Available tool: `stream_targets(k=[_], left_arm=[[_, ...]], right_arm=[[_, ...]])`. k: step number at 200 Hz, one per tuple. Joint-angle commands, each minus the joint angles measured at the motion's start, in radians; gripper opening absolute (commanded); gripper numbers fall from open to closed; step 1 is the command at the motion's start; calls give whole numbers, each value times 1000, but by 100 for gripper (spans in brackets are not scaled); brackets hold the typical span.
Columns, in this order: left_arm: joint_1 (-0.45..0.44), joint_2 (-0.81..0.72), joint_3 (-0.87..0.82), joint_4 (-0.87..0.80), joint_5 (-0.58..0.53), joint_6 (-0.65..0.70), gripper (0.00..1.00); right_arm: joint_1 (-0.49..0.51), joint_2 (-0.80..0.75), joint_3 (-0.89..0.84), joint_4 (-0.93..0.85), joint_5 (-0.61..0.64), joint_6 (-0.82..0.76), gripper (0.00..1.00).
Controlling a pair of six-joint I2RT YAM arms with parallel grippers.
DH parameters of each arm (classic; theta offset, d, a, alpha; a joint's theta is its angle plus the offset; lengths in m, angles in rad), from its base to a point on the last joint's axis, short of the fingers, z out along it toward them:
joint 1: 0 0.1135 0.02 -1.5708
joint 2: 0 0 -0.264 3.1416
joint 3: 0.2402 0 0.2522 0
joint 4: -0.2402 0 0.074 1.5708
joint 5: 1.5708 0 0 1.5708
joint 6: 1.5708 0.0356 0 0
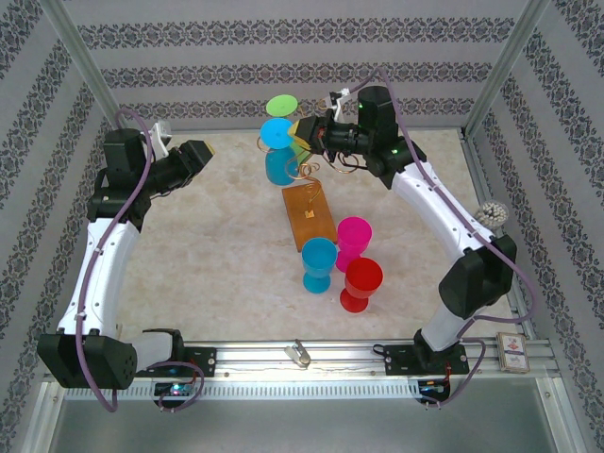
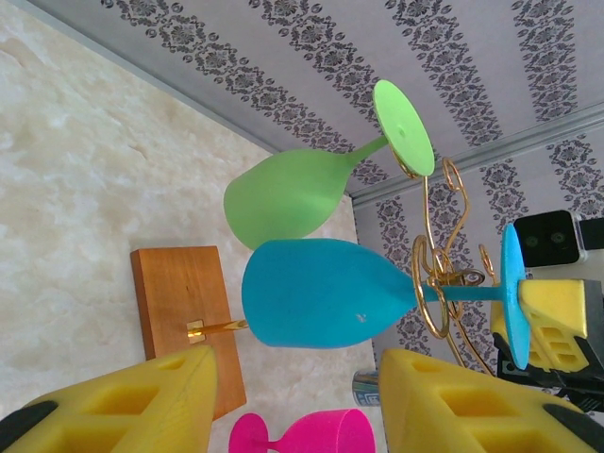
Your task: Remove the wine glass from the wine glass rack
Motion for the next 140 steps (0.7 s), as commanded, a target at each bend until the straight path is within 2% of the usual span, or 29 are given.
stream_targets(k=[1,140], left_arm=[[12,-25,-8,1,-6,2,49],[12,-36,-29,15,-2,-1,49]], right_arm=[[19,-53,-22,42,-17,28,0],[28,-122,-114,90,5,78,0]])
